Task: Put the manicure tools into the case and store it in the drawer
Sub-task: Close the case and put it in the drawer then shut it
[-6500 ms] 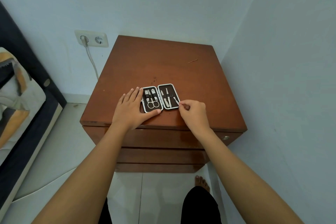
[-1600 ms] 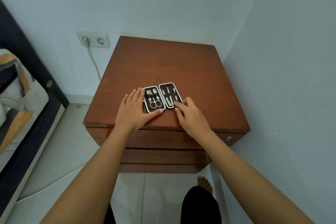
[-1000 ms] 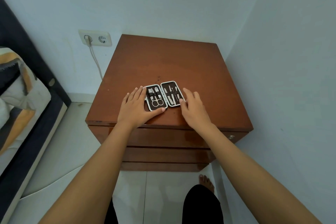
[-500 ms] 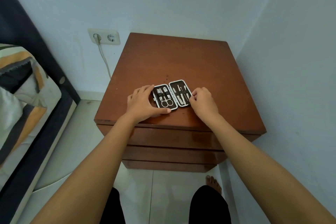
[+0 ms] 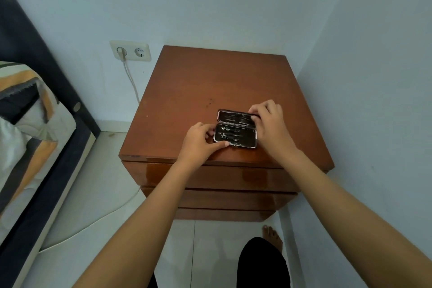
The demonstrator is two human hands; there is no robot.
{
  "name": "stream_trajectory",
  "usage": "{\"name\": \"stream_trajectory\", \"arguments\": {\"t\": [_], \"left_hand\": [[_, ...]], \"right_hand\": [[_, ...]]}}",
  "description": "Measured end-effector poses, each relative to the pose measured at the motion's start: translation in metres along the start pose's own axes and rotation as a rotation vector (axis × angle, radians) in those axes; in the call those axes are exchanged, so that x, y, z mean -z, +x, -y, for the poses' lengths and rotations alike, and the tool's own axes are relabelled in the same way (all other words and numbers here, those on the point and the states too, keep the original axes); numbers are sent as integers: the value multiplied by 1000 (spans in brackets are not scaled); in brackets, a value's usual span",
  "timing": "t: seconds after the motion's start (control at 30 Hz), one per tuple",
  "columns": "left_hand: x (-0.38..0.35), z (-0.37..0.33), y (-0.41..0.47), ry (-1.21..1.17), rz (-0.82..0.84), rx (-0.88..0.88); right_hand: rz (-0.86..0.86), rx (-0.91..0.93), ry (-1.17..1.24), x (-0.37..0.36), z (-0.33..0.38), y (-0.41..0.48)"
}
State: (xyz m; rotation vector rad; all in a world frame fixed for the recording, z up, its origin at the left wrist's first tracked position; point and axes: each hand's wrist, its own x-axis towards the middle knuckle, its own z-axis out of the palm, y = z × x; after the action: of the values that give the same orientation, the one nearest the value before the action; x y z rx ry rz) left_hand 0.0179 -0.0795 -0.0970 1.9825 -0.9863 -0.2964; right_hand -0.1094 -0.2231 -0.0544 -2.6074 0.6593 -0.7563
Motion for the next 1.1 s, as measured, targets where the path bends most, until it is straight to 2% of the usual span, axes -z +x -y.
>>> {"name": "stream_trajectory", "arguments": {"t": [0.13,0.4,0.7,0.87,0.97,1.03,1.1], "left_hand": [[-1,-1,0,31,-12,2],[-6,3,0,32,-43,24],[-9,-1,-1,201,-24,36],[5,-8,-8,106,34,50],[27,2,-29,9,-121,1],[44,14,-44,-13,-334,27],[60,25,-56,-7,-548,124]], "right_hand": [[-62,13,36,-10,-1,-30],[16,-115,131,-25,-4,-40],[28,-184,120,-26,-2,-34],[60,-221,159,-12,-9,-40],[-82,-364,199,14,-28,-61],[-230,-449,176,32,-48,-80],[-362,-555,181,48,-68,-100]]}}
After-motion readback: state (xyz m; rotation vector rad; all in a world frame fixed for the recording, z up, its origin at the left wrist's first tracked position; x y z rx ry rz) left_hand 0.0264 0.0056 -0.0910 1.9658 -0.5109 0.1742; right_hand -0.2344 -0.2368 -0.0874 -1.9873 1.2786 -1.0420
